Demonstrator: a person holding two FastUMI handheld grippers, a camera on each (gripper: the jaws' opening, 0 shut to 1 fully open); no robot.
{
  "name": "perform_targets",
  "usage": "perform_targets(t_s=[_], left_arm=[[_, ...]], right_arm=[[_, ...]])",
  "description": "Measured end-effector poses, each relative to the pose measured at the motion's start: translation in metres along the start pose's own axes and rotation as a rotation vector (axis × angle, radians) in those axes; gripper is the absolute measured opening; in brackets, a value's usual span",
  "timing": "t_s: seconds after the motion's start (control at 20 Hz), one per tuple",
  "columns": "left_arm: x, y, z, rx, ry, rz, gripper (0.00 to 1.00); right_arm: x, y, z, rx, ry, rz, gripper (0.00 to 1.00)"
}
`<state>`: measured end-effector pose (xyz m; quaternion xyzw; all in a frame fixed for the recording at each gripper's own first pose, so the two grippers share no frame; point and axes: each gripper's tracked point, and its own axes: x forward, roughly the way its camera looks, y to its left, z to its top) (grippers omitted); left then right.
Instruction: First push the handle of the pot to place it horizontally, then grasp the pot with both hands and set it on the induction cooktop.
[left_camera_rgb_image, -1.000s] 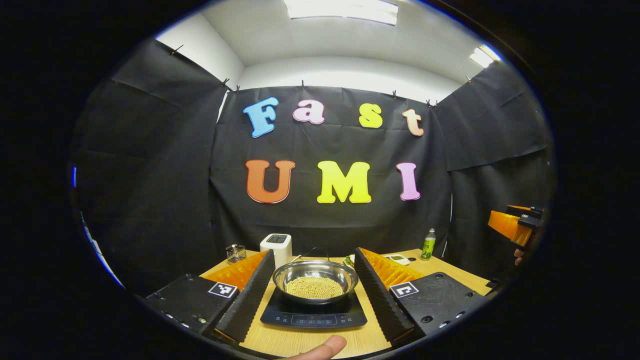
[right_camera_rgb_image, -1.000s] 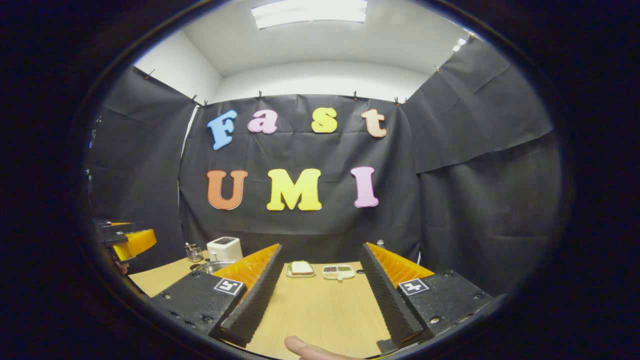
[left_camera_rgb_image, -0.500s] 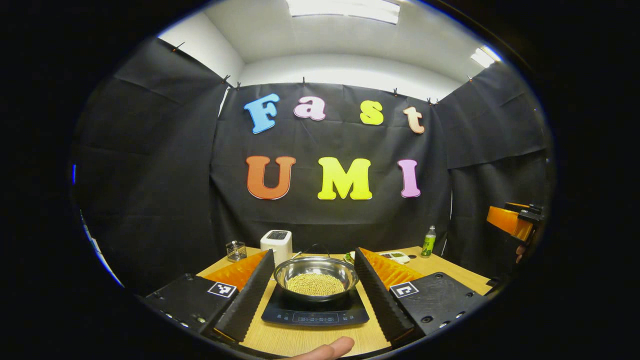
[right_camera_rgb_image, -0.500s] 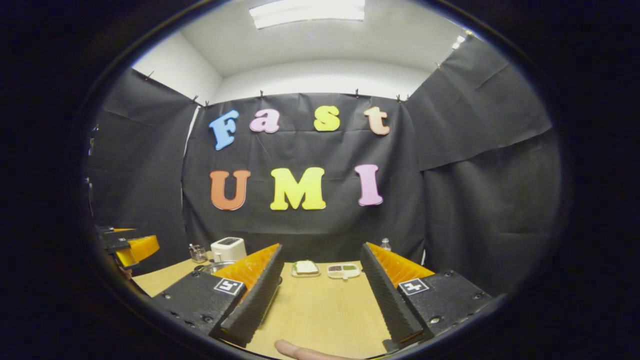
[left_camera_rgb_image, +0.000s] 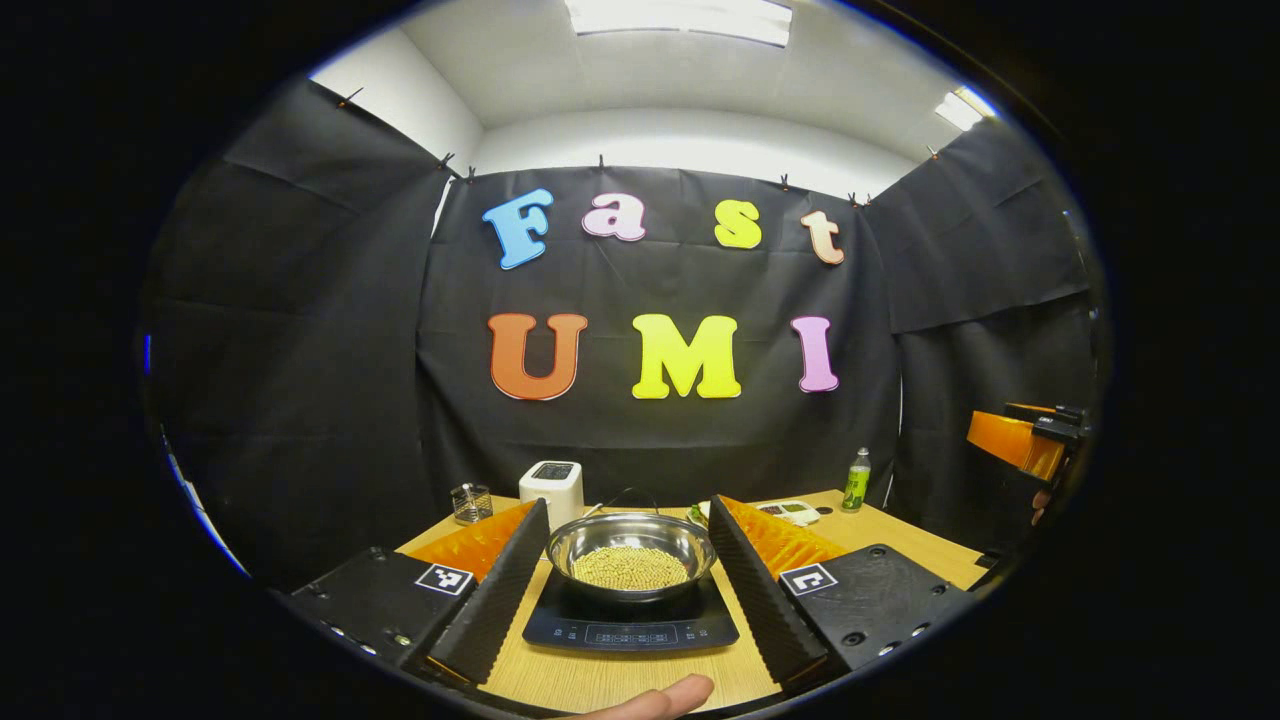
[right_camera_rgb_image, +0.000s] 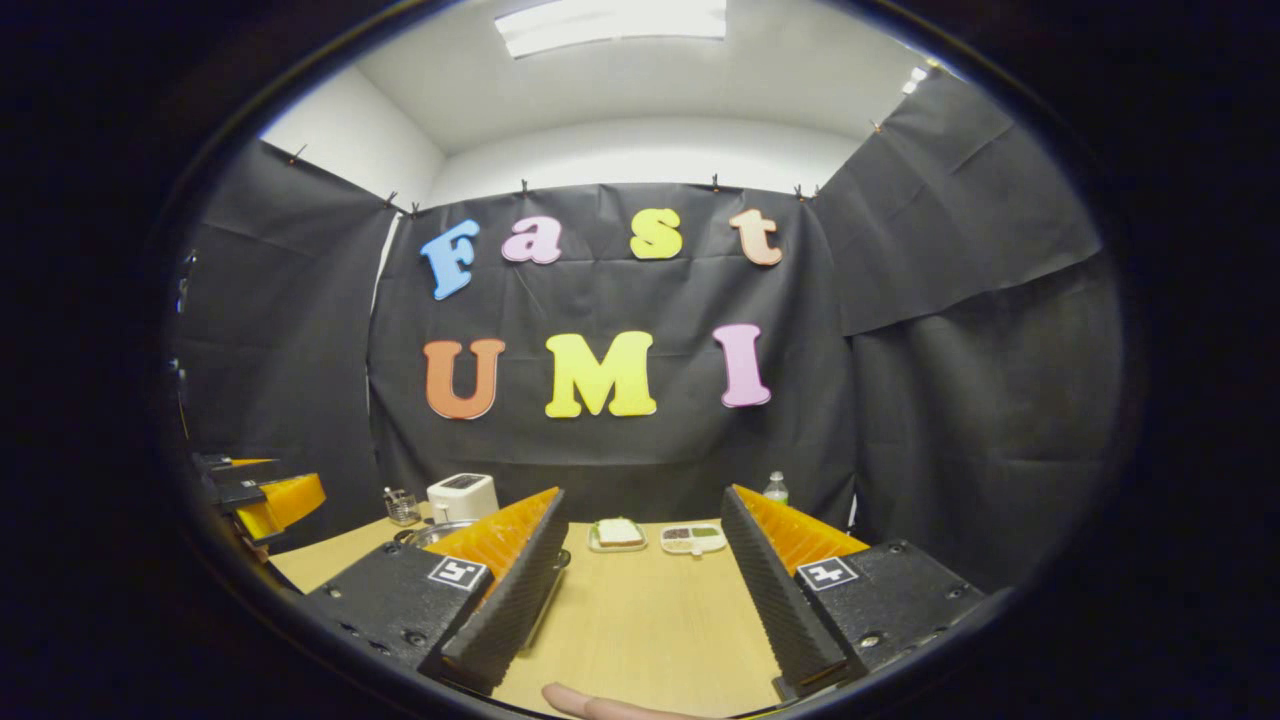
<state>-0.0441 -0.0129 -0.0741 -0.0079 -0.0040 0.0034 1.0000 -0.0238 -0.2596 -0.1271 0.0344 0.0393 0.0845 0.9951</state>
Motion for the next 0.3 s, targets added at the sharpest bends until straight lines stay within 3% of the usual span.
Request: perform_targets(t_s=[0.3], left_arm=[[-0.0016,-0.0018,-0.0034,0.004,0.004,-0.003,0.95]], right_arm=[[0.0016,-0.0006,-0.0062,0.003,0.013,0.000,0.96]])
